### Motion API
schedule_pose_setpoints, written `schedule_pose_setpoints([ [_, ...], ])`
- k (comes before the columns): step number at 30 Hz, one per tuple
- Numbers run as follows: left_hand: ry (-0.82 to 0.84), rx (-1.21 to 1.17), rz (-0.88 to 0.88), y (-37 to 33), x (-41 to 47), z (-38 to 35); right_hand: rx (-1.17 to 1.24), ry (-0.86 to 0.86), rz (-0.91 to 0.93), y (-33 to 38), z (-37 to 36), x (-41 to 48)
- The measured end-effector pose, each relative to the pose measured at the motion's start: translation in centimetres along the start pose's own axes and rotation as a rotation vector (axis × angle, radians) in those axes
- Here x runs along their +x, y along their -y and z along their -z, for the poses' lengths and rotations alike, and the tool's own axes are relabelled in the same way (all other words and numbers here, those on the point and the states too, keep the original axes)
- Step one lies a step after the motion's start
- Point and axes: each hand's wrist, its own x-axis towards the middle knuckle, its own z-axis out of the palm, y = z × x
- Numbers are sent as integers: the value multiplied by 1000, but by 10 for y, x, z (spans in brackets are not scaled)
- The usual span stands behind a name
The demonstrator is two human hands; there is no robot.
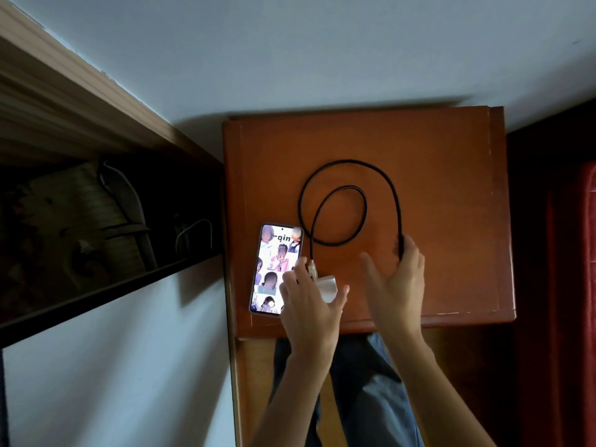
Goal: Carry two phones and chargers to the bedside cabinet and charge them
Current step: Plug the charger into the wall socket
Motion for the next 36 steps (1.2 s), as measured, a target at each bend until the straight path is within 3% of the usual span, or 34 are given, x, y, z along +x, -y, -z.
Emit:
schedule_pose_setpoints([
  [4, 12, 52, -21, -11, 10, -3, -68, -18, -17, -8, 13, -3],
  [8, 69, -284, 79, -21, 20, 22, -78, -86, 229, -13, 33, 4],
  [11, 149, -648, 236, -38, 27, 52, -3, 142, 363, -8, 41, 12],
  [14, 153, -823, 226, -59, 36, 77, 121, 356, 375, 10, 38, 10],
  [21, 134, -1063, 178, -98, 47, 126, 450, 375, 475, 78, 41, 9],
  [30, 318, -1001, -45, -119, 61, 163, 598, 292, 609, 147, 48, 12],
  [36, 62, -900, -213, -126, 75, 178, 626, 292, 549, 192, 38, 24],
])
